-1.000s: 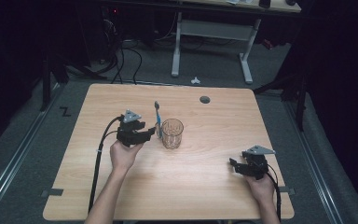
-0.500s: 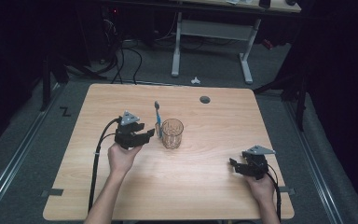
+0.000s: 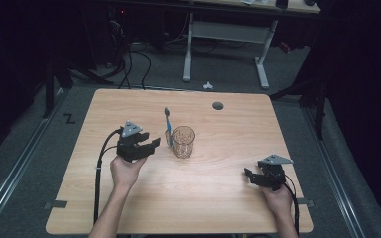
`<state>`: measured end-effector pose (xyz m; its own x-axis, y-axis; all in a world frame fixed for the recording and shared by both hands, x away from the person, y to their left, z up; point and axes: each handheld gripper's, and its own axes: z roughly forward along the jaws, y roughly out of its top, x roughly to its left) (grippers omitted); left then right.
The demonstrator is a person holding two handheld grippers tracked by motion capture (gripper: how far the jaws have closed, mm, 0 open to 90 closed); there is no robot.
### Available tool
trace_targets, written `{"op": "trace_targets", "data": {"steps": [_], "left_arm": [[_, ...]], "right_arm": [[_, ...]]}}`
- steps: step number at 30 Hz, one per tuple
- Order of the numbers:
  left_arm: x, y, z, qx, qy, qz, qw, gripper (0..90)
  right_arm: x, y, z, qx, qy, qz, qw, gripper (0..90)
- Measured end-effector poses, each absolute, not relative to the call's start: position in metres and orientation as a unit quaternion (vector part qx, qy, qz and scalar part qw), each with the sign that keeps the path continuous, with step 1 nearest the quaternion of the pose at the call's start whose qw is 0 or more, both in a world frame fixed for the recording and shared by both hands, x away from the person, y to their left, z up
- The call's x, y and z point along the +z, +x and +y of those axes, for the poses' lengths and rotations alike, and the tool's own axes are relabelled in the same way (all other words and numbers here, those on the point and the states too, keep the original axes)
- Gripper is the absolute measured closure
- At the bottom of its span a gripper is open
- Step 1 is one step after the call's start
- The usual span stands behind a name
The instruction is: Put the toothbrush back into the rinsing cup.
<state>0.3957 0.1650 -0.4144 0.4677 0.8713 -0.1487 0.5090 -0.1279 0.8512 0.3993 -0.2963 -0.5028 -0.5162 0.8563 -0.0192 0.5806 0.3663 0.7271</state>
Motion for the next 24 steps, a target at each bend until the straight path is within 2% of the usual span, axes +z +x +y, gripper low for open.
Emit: {"op": "trace_targets", "data": {"steps": [24], "left_arm": [[-0.422,0.376,0.176,0.203,0.713,0.488,0.46,48.8]], "right_arm": [[-0.503,0.399,-0.296,0.34,0.448,0.801,0.203,33.4]]}}
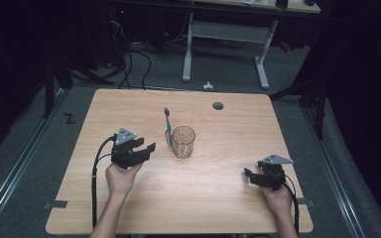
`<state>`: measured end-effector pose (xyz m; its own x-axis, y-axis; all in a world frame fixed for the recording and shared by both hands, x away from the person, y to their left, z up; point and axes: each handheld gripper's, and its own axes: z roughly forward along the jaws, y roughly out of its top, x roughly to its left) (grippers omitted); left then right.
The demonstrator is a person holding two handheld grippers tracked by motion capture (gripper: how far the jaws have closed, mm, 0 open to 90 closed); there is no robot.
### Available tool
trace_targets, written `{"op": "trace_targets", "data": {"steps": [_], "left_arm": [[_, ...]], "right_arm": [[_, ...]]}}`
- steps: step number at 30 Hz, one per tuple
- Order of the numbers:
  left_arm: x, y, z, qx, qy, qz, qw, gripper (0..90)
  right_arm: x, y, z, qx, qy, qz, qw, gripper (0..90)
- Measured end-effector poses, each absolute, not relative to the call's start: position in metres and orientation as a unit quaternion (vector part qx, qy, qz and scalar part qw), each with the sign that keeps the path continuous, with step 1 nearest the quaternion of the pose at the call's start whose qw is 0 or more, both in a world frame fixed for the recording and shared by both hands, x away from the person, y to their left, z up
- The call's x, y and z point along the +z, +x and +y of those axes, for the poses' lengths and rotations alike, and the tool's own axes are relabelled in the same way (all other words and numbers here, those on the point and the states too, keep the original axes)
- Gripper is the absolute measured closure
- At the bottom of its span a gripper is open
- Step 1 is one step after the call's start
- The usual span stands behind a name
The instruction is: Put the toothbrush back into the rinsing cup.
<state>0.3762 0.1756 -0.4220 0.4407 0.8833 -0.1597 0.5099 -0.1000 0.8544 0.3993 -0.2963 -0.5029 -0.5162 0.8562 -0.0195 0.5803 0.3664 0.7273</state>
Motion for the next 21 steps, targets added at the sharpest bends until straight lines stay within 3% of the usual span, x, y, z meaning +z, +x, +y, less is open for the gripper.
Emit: {"op": "trace_targets", "data": {"steps": [21], "left_arm": [[-0.439,0.362,0.179,0.199,0.707,0.502,0.458,48.7]], "right_arm": [[-0.503,0.399,-0.296,0.34,0.448,0.801,0.203,33.4]]}}
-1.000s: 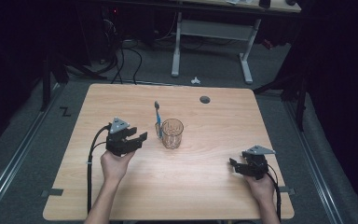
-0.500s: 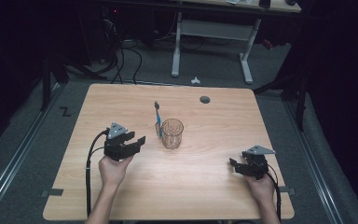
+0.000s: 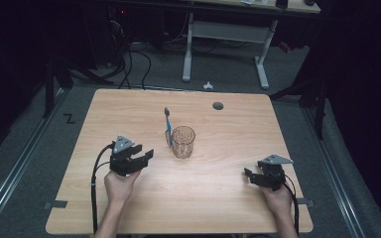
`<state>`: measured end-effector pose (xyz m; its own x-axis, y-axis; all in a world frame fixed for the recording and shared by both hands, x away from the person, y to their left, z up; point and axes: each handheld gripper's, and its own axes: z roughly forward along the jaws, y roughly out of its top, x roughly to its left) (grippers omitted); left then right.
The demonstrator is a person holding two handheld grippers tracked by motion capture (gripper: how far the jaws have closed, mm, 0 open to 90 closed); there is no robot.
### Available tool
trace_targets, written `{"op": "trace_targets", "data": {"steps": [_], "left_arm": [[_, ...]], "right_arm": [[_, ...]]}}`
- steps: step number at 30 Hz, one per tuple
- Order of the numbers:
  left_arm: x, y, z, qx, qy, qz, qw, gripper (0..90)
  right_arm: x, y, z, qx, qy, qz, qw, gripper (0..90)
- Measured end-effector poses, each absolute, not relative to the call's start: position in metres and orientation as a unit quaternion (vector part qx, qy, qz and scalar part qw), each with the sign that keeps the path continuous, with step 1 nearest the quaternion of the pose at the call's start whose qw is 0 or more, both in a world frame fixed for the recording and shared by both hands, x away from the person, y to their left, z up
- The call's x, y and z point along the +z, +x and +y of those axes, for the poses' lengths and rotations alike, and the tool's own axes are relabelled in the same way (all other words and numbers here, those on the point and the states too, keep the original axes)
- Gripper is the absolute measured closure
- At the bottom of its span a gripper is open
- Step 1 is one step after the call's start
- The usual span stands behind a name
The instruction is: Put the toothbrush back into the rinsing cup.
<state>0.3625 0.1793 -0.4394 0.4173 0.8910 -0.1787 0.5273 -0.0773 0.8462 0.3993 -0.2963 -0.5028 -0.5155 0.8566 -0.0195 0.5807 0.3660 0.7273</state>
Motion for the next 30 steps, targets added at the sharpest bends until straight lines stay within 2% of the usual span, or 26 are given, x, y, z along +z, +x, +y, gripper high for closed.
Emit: {"op": "trace_targets", "data": {"steps": [30], "left_arm": [[-0.463,0.35,0.187,0.19,0.7,0.524,0.446,48.5]], "right_arm": [[-0.503,0.399,-0.296,0.34,0.449,0.801,0.203,33.4]]}}
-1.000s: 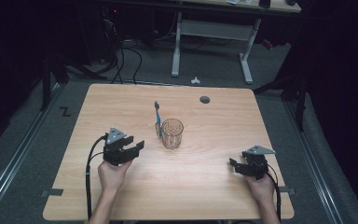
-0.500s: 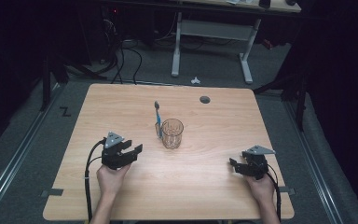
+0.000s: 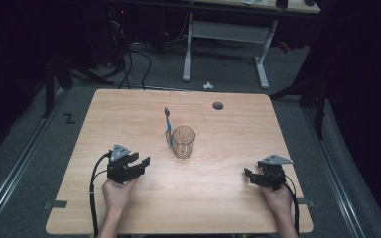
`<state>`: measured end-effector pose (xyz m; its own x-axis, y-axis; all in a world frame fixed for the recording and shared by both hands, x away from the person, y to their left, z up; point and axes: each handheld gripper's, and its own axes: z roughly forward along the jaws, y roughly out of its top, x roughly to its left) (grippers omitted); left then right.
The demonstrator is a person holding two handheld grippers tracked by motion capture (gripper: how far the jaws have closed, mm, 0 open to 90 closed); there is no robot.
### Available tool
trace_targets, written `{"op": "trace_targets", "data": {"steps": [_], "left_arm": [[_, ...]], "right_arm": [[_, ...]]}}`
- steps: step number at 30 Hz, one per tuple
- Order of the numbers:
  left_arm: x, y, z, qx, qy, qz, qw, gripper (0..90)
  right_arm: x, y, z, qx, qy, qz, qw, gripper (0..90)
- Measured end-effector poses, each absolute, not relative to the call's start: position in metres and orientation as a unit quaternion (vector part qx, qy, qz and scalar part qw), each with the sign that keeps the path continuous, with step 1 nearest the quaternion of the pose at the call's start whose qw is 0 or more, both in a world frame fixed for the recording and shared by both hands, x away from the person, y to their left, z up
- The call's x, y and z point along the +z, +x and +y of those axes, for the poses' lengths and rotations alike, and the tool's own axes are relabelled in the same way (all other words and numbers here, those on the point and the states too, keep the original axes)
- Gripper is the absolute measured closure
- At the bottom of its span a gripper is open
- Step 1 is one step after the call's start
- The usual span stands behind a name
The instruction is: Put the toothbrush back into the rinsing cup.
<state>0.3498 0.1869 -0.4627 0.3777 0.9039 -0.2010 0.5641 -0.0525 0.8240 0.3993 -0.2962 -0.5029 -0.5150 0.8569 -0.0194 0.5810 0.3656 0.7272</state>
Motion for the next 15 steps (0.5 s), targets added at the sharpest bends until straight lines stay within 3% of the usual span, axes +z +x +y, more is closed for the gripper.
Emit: {"op": "trace_targets", "data": {"steps": [15], "left_arm": [[-0.481,0.346,0.187,0.182,0.701,0.537,0.432,48.5]], "right_arm": [[-0.503,0.4,-0.296,0.341,0.447,0.802,0.204,33.4]]}}
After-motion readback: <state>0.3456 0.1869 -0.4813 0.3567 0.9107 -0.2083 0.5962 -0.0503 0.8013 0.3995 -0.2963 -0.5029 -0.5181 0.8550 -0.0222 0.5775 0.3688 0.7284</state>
